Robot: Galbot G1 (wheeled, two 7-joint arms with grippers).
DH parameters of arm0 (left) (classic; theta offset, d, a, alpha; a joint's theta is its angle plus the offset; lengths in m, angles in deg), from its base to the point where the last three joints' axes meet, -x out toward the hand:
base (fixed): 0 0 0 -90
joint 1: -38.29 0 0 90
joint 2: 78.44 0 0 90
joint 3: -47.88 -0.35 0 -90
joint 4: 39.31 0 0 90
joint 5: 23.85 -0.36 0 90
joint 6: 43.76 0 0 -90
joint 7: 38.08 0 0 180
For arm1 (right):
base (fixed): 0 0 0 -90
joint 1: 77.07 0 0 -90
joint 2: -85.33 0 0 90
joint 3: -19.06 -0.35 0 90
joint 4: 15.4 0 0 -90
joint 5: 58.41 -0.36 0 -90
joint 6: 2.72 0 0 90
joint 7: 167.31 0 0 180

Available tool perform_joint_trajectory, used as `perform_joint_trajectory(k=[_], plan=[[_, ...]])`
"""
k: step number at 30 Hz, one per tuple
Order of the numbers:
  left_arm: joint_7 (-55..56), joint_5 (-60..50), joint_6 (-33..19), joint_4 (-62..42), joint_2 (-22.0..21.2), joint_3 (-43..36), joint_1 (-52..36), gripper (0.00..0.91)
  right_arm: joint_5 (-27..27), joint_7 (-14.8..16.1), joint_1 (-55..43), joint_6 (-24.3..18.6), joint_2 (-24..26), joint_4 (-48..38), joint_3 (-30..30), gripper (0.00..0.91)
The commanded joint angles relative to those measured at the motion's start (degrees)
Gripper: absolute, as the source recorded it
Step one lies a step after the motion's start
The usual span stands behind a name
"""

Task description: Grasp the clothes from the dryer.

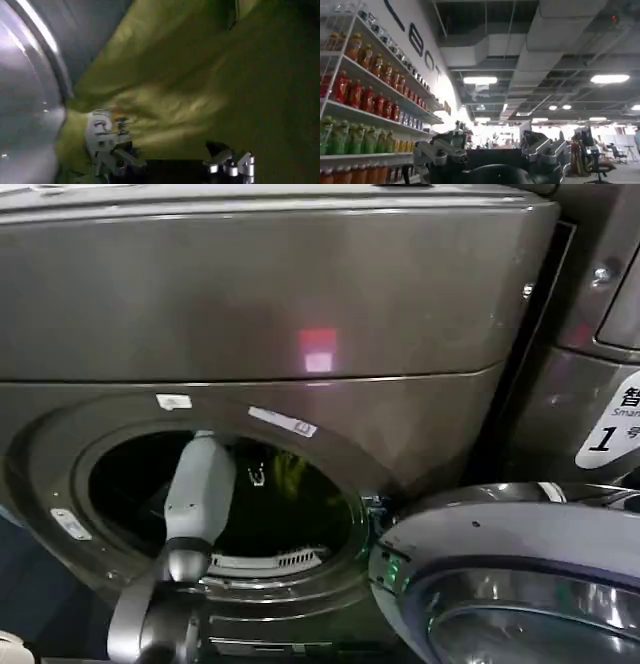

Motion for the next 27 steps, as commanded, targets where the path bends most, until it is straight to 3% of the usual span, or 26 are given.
perform_joint_trajectory(k=[1,16,17,18,19,27], plan=[[0.5,2.4,0.5,-4.0,0.1,0.0,0.3,0.907,0.1,-0.1,0.1,-0.1,0.0,-0.2,0.1,0.907],[1.5,5.8,1.5,-6.0,0.8,0.0,1.4,0.907,0.6,-0.1,0.0,-0.3,0.0,0.4,1.1,0.907],[1.4,6.0,1.7,-6.0,0.8,0.1,1.4,0.148,0.6,0.0,0.0,-0.3,0.0,0.4,1.0,0.907],[1.4,6.5,1.5,-6.1,0.8,0.1,1.4,0.057,0.6,-0.1,0.1,-0.3,0.0,0.4,1.0,0.907],[1.1,7.1,1.3,-6.1,0.8,0.1,1.4,0.0,0.6,-0.1,0.2,-0.3,0.0,0.3,1.0,0.907],[0.4,8.3,0.4,-6.7,0.9,0.1,1.8,0.0,0.6,-0.1,0.1,-0.4,-0.3,0.4,1.3,0.907]])
